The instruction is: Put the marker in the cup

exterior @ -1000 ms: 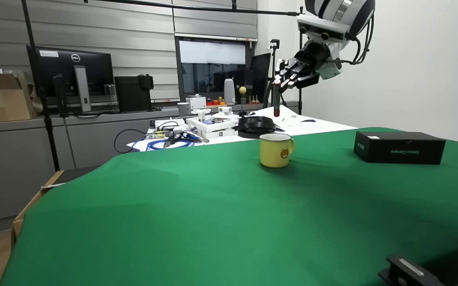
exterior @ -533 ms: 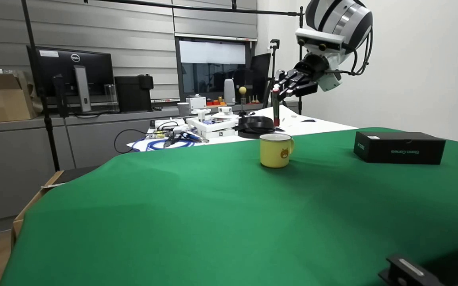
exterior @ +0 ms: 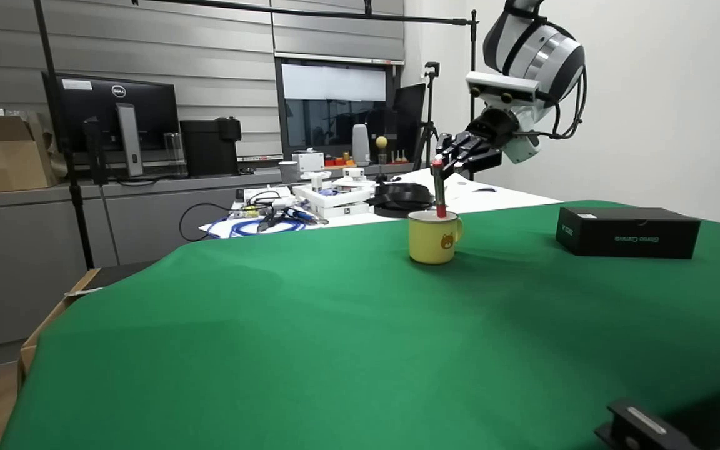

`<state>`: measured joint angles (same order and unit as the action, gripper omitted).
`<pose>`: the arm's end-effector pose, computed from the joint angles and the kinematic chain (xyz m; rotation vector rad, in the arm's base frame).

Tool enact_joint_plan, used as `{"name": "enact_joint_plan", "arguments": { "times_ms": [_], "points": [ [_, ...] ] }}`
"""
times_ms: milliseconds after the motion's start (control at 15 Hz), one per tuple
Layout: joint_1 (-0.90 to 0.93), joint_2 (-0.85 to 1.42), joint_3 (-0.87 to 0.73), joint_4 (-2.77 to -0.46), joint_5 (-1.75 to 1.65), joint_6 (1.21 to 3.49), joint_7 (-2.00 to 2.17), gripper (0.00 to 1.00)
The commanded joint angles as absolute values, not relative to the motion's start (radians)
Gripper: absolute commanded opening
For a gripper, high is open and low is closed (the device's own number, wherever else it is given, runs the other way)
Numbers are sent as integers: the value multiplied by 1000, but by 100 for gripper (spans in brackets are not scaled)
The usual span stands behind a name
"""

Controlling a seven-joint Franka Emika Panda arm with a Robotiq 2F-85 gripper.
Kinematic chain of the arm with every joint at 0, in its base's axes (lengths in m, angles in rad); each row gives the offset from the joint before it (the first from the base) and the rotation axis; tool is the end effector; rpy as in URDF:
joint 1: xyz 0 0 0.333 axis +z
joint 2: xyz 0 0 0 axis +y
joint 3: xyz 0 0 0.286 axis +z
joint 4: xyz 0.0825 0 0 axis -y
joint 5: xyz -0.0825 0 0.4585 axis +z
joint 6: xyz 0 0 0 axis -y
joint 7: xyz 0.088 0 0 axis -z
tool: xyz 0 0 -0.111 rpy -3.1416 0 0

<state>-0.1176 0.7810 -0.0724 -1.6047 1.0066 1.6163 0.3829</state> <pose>0.6607 -0.0336 0.0907 -1.8760 1.0862 0.9335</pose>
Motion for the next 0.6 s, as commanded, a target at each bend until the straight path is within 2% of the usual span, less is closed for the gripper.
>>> {"name": "enact_joint_plan", "arguments": {
  "times_ms": [0,333,400,467,533],
  "points": [
    [-130,861,-71,-1505,1023,1579,449,5],
    [-127,903,-63,-1460,1029,1572,454,5],
    [-126,896,-61,-1460,1031,1566,452,47],
    [-127,888,-57,-1456,1024,1542,443,47],
    [-122,871,-57,-1461,1021,1536,438,54]
  ]
}}
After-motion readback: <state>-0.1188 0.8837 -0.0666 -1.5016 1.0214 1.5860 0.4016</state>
